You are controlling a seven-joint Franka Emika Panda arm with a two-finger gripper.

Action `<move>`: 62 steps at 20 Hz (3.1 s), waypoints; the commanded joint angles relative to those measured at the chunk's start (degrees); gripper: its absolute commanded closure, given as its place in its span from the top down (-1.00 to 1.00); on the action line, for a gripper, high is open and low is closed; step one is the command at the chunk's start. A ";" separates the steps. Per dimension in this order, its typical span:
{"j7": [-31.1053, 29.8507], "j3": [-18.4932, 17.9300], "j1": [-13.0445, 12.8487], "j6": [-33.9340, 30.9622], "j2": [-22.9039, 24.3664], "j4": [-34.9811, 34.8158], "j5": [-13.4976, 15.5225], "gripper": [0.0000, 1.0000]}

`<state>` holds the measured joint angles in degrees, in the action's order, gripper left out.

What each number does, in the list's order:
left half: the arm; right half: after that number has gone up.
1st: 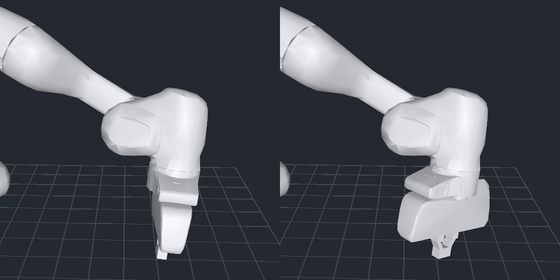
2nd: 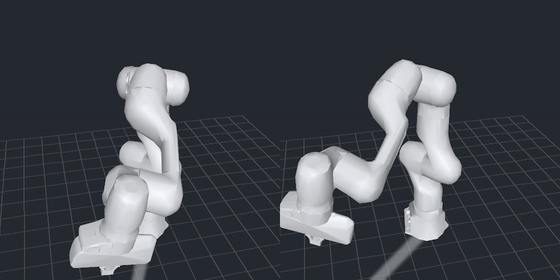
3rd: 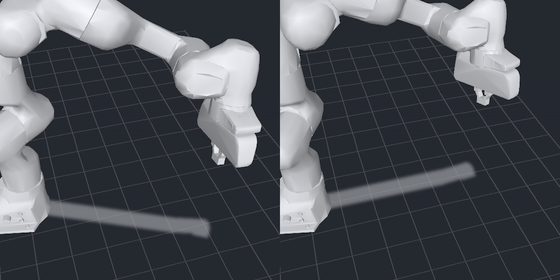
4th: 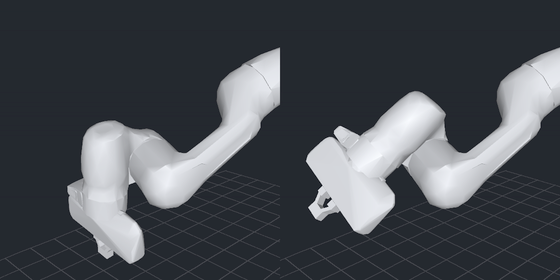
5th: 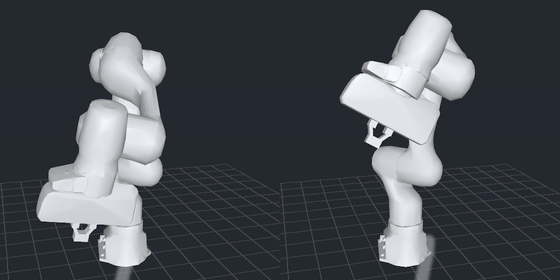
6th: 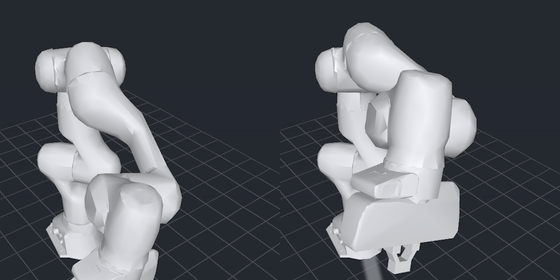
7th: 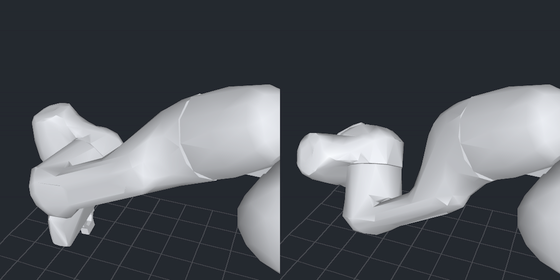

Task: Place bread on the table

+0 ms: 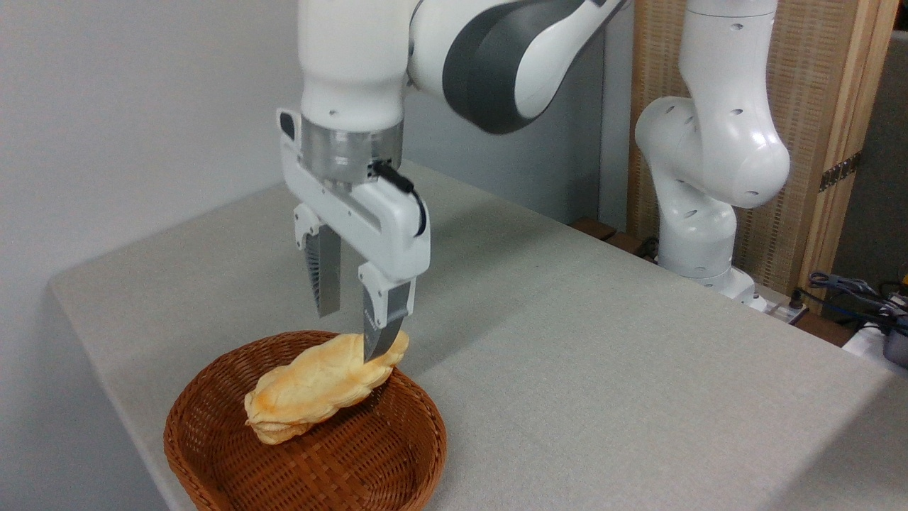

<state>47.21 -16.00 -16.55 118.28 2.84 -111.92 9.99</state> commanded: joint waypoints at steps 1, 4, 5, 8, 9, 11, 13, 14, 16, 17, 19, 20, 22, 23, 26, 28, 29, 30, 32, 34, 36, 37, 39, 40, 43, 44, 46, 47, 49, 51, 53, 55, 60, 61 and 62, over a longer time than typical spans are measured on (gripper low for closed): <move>1.21 -0.35 -0.41 3.70 -2.13 -0.23 1.44 1.00; 1.21 -0.35 -0.68 4.15 -3.45 -0.23 1.88 1.00; 1.21 -0.35 -0.68 4.15 -3.71 -0.23 1.88 1.00; 1.30 -0.35 -0.68 4.15 -4.68 -0.23 1.88 1.00; 1.30 -0.35 -0.68 4.15 -5.03 -0.23 1.88 1.00; 1.30 -0.35 -0.68 4.15 -5.38 -0.23 1.88 1.00; 1.30 -0.35 -0.68 4.15 -5.39 -0.23 1.88 1.00; 1.30 -0.35 -0.77 4.15 -5.47 -0.23 1.88 1.00; 1.30 -0.35 -0.85 4.15 -5.65 -0.23 1.88 0.74; 1.30 -0.26 -0.85 4.15 -5.65 -0.23 1.88 0.35; 1.30 -0.26 -0.85 4.15 -5.65 -0.23 1.88 -0.11; 1.30 0.00 -0.94 4.15 -5.65 -0.23 1.88 -0.11; 1.30 0.09 -0.94 4.15 -5.65 -0.23 1.88 -0.11; 1.30 0.09 -0.94 4.15 -5.65 -0.23 1.88 -0.10; 1.21 0.09 -0.94 4.15 -5.56 -0.14 1.88 -0.08; 1.21 0.09 -0.94 4.15 -5.47 -0.06 1.97 -0.05; 1.13 0.18 -0.94 4.15 -5.39 -0.06 1.97 -0.03; 1.13 0.18 -0.94 4.06 -5.21 -0.06 1.97 -0.02; 0.95 0.18 -1.03 3.97 -4.42 0.03 1.97 0.00; 0.86 0.18 -1.03 3.97 -2.93 0.03 2.05 0.05; 0.51 0.79 -1.12 3.89 -1.79 0.03 1.97 0.07; 0.42 0.97 -1.12 3.62 -1.17 0.03 1.97 0.07; 0.16 0.88 -1.21 3.10 0.93 -0.05 1.97 0.07; -0.02 0.88 -1.21 1.79 2.25 -0.06 1.97 0.08; -0.10 0.88 -1.21 -4.62 4.63 -0.06 1.97 0.10; -0.02 0.88 -1.21 -6.90 5.24 -0.14 1.88 0.11; -0.11 0.88 -1.21 -11.21 6.30 -0.14 1.88 0.12; -0.02 0.88 -1.21 -13.23 6.91 -0.23 1.79 0.22; 0.33 0.88 -1.21 -17.45 7.53 -0.49 1.70 0.23; 0.60 0.97 -1.29 -19.22 8.15 -2.07 1.53 0.23; 0.60 1.06 -2.17 -20.81 8.15 -3.74 1.35 0.32; 0.60 1.06 -2.87 -20.99 7.98 -5.15 1.35 0.36; 0.60 1.32 -5.59 -20.90 6.23 -7.17 -0.05 1.00; 0.60 1.32 -5.77 -20.90 5.61 -7.17 -0.06 1.00; 0.60 1.32 -5.78 -20.90 4.99 -7.17 -0.14 1.00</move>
<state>47.20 -14.35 -21.39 97.91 9.09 -119.04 10.36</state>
